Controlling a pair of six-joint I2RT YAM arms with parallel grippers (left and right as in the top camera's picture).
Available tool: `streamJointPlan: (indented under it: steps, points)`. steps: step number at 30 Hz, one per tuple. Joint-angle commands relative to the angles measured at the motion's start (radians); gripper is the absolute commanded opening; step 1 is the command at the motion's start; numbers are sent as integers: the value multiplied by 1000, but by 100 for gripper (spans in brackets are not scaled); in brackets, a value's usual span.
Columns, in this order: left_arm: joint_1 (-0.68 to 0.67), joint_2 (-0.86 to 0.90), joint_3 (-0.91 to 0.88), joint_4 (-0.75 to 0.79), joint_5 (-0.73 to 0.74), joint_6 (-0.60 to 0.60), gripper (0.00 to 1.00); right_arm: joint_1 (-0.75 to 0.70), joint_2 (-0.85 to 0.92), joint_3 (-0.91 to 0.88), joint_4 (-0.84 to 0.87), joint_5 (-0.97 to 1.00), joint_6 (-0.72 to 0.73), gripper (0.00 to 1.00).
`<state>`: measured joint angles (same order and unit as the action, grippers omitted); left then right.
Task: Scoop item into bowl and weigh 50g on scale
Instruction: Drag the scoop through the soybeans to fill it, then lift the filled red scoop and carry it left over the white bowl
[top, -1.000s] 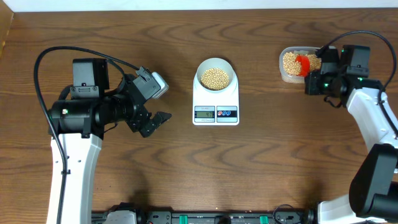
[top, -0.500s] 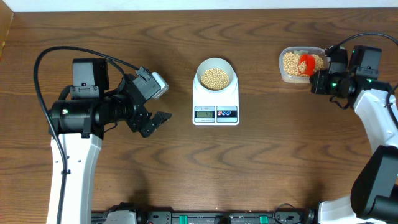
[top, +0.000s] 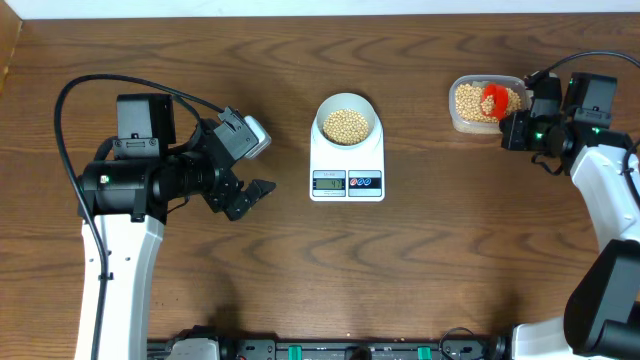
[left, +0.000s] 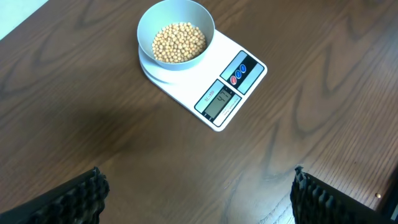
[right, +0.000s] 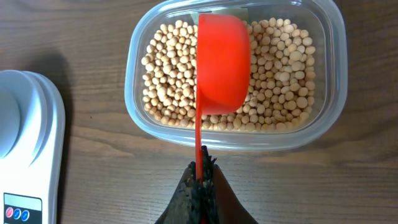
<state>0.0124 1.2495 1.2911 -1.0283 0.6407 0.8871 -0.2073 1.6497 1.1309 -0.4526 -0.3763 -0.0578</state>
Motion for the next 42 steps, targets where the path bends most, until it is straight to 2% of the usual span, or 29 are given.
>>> streamJointPlan:
  steps: [1, 22, 42]
  points:
    - [4, 8, 14, -3, -5, -5, 96, -11, -31, 0, -8, -19, 21, 1]
    - [4, 7, 14, -3, -5, -5, 96, -122, -31, 0, 15, -191, 93, 1]
    - [4, 7, 14, -3, -5, -5, 96, -204, -31, 0, 46, -452, 116, 1]
